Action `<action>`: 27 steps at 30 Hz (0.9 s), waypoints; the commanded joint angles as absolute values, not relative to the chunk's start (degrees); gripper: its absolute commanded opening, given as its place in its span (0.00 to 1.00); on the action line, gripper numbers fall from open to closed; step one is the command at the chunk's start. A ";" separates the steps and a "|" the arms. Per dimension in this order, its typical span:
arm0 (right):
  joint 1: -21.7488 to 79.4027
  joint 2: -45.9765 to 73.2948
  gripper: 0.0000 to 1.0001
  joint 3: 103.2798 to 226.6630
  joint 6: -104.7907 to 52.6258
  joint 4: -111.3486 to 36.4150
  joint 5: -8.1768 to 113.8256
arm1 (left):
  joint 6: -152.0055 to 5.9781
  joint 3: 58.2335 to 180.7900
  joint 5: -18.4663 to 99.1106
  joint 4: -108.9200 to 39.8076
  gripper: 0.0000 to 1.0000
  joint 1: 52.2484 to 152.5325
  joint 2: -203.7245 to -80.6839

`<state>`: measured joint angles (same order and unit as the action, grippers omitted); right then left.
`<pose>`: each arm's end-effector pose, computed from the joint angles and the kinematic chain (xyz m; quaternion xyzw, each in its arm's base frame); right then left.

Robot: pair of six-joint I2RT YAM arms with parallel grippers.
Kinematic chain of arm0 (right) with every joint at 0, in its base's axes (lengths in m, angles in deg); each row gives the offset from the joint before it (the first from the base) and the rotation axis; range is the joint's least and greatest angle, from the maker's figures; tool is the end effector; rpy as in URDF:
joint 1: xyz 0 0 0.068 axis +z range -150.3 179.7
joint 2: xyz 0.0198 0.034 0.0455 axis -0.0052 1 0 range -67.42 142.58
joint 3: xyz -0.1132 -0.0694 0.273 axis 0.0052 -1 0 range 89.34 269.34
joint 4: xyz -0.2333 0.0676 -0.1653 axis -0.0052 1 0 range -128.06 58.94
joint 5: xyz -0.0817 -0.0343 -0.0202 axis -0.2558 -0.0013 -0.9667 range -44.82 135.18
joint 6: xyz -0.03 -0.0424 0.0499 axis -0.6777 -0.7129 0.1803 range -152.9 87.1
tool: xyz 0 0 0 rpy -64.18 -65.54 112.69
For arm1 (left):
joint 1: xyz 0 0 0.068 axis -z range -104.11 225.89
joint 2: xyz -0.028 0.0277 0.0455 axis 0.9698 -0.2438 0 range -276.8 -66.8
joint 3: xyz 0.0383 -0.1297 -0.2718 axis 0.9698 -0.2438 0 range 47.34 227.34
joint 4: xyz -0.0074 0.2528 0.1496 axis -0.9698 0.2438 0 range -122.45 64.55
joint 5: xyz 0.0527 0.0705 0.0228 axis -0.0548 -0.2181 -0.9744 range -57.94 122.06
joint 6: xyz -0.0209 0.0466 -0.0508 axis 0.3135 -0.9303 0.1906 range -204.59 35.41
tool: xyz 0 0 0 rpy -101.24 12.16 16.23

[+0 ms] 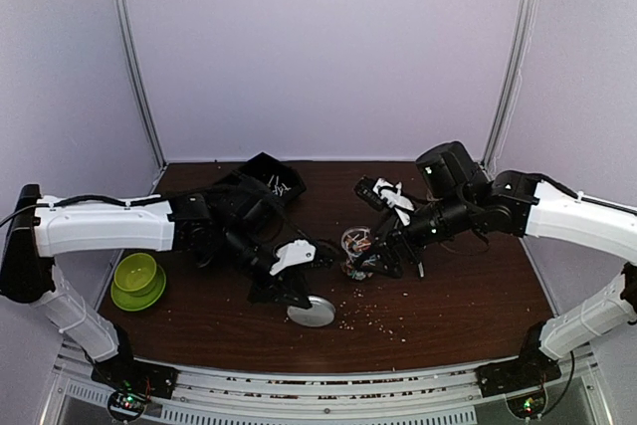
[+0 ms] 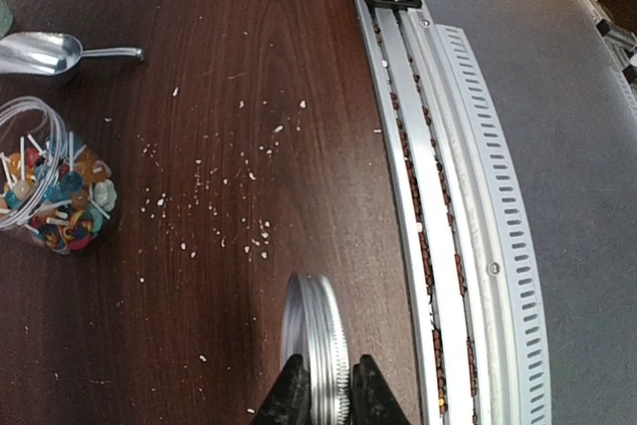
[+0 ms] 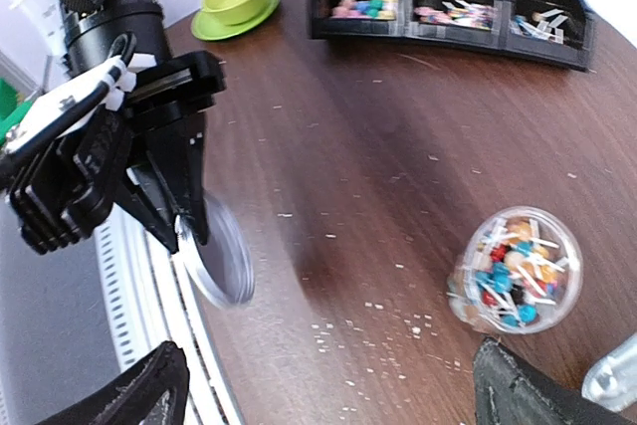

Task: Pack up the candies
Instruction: Place the box lid at the center of the board.

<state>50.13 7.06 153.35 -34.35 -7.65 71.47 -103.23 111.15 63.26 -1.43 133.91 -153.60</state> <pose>0.1852 0.2655 0.3232 -0.4724 0.7552 0.3559 0.2826 0.1632 -0.3196 0.2537 0.6333 0.6671 -0.3411 0.1939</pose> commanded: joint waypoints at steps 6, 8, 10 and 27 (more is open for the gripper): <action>47.56 4.21 1.00 150.10 -29.92 -8.72 57.99 | -96.10 116.88 69.87 0.58 0.15 130.30 -161.94; 47.50 3.93 1.00 149.75 -29.95 -8.24 57.42 | -95.55 117.73 69.61 1.20 0.15 130.17 -164.08; 47.45 3.26 0.99 149.44 -30.12 -8.11 57.52 | -95.32 118.50 69.50 1.58 0.15 130.12 -165.13; 48.66 2.66 0.99 145.69 -32.11 -13.54 60.92 | -92.91 114.42 46.71 3.89 0.35 130.21 -159.46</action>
